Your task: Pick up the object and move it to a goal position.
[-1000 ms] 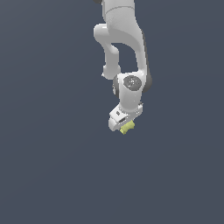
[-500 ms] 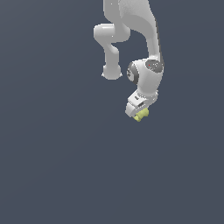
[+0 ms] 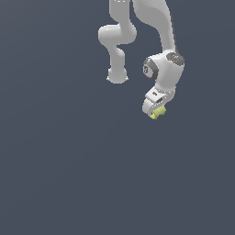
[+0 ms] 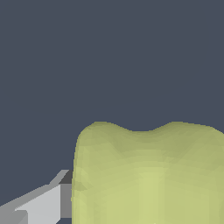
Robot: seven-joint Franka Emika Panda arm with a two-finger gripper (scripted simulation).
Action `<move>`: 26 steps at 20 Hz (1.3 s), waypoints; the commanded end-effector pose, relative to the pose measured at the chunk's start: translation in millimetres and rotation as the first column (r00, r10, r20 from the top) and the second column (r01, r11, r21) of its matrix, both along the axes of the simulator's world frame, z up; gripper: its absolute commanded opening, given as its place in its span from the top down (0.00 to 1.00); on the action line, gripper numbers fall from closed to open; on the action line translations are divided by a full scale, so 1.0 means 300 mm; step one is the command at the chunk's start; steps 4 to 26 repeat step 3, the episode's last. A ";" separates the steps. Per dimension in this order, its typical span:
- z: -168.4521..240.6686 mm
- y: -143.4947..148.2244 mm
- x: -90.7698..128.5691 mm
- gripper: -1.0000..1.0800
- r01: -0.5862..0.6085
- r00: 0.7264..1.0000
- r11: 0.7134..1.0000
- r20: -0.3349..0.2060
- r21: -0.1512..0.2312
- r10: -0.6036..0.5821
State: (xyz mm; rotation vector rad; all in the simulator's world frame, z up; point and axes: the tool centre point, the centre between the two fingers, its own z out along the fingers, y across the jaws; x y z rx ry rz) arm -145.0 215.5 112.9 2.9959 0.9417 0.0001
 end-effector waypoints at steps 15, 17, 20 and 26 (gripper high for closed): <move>0.008 0.022 -0.013 1.00 0.002 1.000 1.000 0.000 0.000 -0.002; 0.008 0.022 -0.013 1.00 0.002 1.000 1.000 0.000 0.000 -0.002; 0.008 0.022 -0.013 1.00 0.002 1.000 1.000 0.000 0.000 -0.002; 0.008 0.022 -0.013 1.00 0.002 1.000 1.000 0.000 0.000 -0.002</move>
